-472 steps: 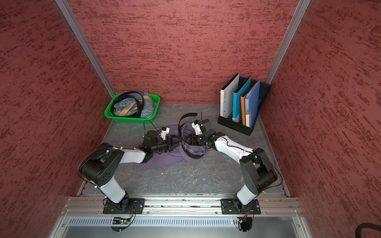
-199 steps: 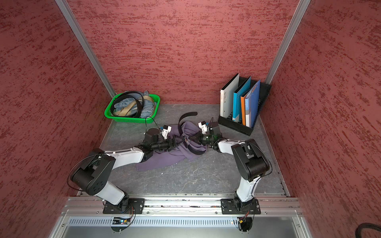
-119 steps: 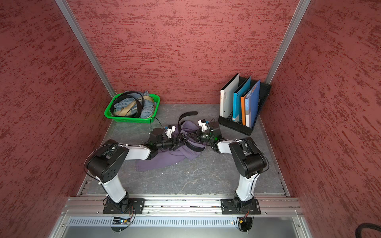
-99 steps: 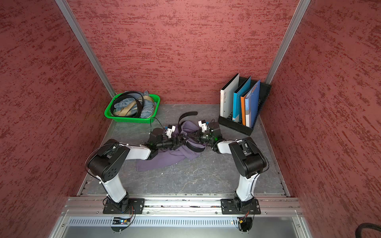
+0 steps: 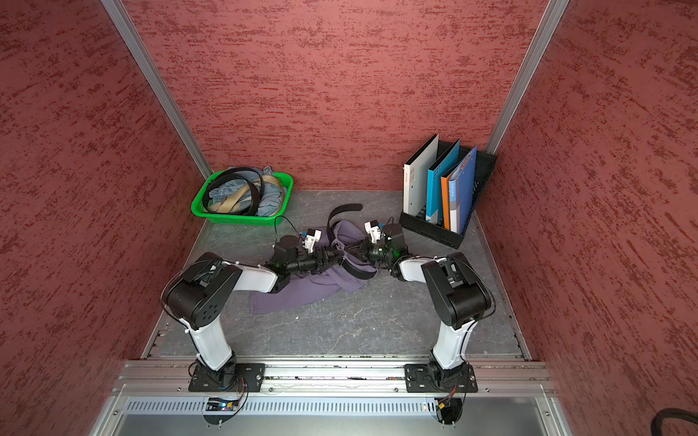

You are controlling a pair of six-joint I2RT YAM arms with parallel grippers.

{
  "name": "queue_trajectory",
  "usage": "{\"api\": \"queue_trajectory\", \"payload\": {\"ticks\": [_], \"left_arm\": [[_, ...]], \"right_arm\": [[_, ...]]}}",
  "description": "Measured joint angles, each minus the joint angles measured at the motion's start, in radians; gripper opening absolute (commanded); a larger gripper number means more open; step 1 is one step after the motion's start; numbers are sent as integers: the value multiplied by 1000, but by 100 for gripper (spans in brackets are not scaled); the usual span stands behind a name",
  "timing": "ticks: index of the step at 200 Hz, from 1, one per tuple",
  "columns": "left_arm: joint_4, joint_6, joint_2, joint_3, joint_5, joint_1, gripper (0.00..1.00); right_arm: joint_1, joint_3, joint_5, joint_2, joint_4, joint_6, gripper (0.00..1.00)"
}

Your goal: Remove the belt from the trousers

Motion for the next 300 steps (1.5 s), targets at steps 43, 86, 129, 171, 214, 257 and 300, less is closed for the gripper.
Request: {"api": "queue_trajectory", "payload": {"ticks": [43, 86, 129, 171, 214, 257, 300], "left_arm": [[43, -13, 8, -11, -3, 34, 70], [93, -25, 33, -11, -3, 43, 68], [154, -54, 85, -11, -2, 40, 69], [191, -77, 119, -7, 2, 28, 53], [207, -111, 137, -2, 17, 32, 4], [145, -146, 125, 7, 38, 55, 2], [-378, -20, -46, 155, -64, 45, 2]], "right_arm": [[-2, 0, 0, -6, -58, -35, 0], [-2, 0, 1, -23, -96, -59, 0], [-2, 0, 1, -23, -97, -56, 0], [-2, 0, 1, -23, -97, -52, 0], [-2, 0, 2, -23, -105, -55, 0], [2, 12, 154, -196, -406, -253, 20], [61, 170, 346, -480, -770, -513, 20]]}}
